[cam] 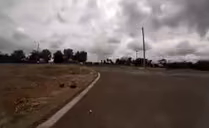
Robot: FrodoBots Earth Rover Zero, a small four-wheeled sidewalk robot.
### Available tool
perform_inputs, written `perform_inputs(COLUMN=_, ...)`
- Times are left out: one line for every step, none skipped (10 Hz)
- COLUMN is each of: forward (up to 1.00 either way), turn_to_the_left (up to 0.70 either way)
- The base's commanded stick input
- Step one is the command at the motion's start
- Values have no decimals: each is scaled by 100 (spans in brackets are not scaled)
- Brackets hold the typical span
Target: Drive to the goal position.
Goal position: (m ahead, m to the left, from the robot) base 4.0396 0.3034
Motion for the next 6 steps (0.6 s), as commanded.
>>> perform_inputs(forward=50, turn_to_the_left=0)
perform_inputs(forward=50, turn_to_the_left=0)
perform_inputs(forward=50, turn_to_the_left=0)
perform_inputs(forward=50, turn_to_the_left=0)
perform_inputs(forward=50, turn_to_the_left=-15)
perform_inputs(forward=50, turn_to_the_left=-39)
